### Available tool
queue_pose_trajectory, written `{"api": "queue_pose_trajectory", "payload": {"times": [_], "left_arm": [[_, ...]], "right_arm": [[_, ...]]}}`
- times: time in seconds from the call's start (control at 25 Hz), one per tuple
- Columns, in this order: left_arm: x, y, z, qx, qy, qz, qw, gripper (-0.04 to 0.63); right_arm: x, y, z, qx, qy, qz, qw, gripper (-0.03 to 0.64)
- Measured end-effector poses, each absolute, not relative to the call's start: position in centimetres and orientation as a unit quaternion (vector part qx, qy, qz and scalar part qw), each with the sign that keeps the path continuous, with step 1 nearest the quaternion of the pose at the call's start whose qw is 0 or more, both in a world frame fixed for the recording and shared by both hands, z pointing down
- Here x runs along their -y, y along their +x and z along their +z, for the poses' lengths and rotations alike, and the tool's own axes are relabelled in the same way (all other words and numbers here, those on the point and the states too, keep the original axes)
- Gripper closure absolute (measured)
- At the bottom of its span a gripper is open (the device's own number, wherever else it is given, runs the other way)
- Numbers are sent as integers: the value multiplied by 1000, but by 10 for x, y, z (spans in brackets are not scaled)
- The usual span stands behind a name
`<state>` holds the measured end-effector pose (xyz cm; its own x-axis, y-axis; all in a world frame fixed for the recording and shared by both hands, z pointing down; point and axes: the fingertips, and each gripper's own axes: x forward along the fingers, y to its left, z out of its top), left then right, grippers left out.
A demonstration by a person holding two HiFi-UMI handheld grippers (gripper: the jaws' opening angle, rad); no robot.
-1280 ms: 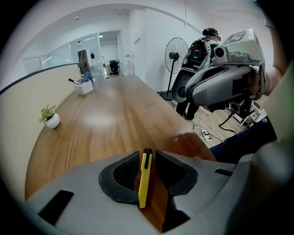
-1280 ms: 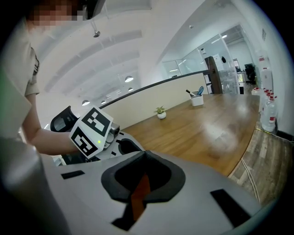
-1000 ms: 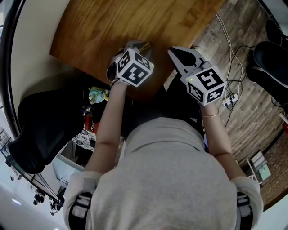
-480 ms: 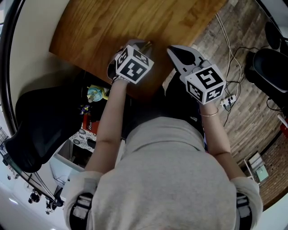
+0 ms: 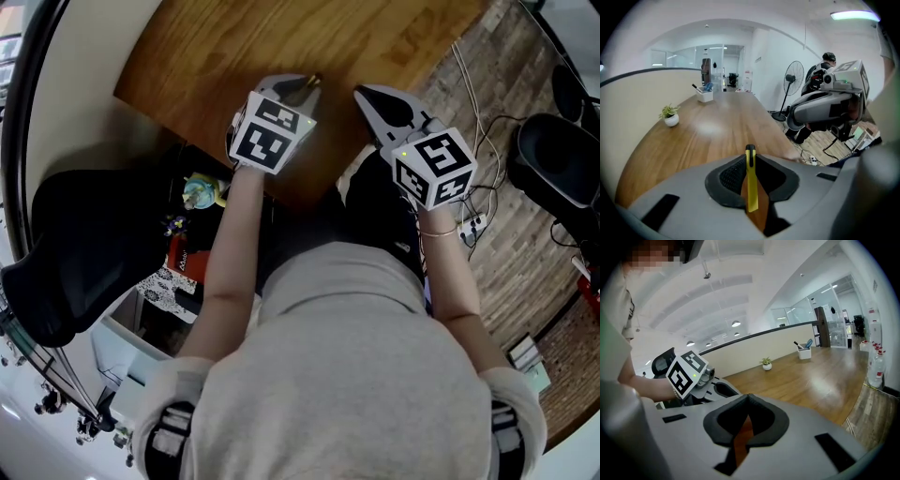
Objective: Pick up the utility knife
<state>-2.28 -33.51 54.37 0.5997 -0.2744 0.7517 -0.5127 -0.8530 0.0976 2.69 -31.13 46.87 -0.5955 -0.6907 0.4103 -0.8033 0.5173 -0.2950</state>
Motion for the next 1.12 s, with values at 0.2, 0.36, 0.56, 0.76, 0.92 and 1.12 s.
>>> {"api": "queue_pose_trajectory", "payload": {"times": [0.2,0.36,0.56,0.76,0.92,1.12], "left_arm": [[345,-22,503,247,896,340,147,518],[352,-22,463,263,909,290,145,518],[358,-29,416,280,920,251,114,518],[361,-32,368,299,929,203,85,518],[362,-33,329,311,937,140,78,518],[359,-40,292,331,938,86,62,518]], "right_arm": [[322,27,442,868,437,216,91,607],[327,23,419,877,434,190,80,607],[333,15,390,887,430,156,69,607],[335,11,358,894,426,127,52,607],[335,8,335,898,426,107,38,607],[337,5,309,902,423,86,16,607]]}}
